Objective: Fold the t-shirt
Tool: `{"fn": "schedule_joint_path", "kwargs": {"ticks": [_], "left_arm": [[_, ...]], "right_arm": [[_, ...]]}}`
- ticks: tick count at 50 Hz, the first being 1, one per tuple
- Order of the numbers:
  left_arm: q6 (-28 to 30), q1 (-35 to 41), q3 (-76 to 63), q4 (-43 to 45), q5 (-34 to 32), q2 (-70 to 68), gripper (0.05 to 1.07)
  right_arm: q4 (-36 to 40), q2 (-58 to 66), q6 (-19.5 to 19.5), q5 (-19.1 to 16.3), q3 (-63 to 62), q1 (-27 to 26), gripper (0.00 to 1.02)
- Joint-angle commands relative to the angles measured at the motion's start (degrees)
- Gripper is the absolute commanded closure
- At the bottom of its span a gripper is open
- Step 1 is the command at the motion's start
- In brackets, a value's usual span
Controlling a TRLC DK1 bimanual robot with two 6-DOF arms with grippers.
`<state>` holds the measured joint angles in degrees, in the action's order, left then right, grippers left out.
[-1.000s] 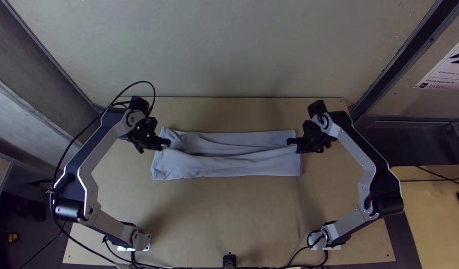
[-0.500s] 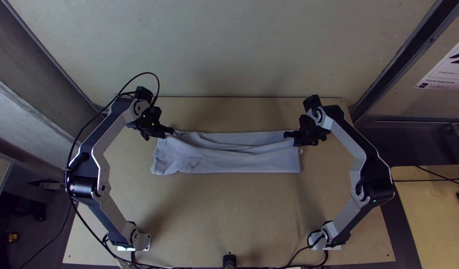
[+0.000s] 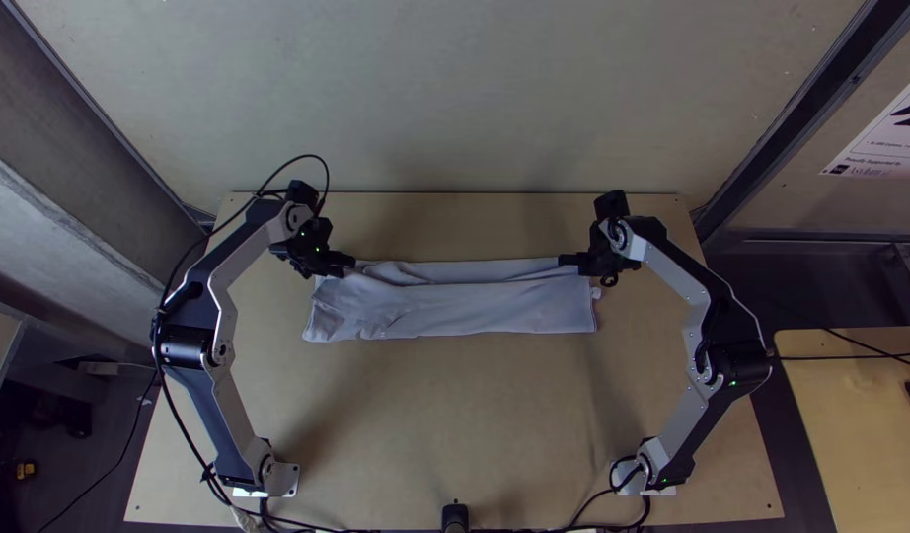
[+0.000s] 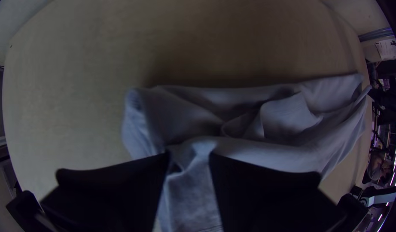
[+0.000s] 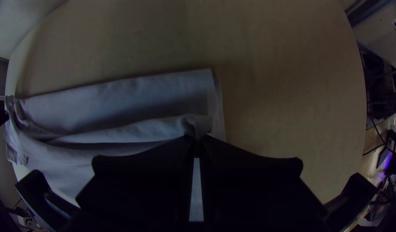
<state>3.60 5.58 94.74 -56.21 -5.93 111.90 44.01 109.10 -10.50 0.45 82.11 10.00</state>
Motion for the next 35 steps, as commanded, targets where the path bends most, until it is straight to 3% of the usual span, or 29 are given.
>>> {"fn": "schedule_joint_path", "kwargs": {"ticks": [1,6,11,18,24,35], "left_arm": [[-1.31,0.92,-3.51,1.19,0.13,0.78,0.09],[-1.31,1.01,-6.15,2.5,0.22,-0.01,0.09],[-1.4,0.13,-7.64,3.73,0.22,-1.15,0.09],[-1.22,-2.24,-8.69,6.02,0.13,-3.18,0.09],[-0.96,-4.79,-8.61,6.37,-0.22,-5.29,0.09],[-0.78,-9.98,-10.01,5.67,-4.79,-10.47,0.09]], "right_arm": [[-1.21,1.2,-2.24,1.49,-3.8,0.11,1.0],[-3.32,0.76,-3.21,3.51,-6.43,0.64,0.95],[-3.58,-0.11,-4.09,6.76,-7.75,1.25,0.65],[-3.67,-2.22,-4.0,7.99,-8.28,1.34,0.11],[-3.76,-5.21,-4.35,7.99,-7.93,1.16,0.06],[-4.28,-12.51,-6.02,8.17,-7.75,0.11,0.06]]}}
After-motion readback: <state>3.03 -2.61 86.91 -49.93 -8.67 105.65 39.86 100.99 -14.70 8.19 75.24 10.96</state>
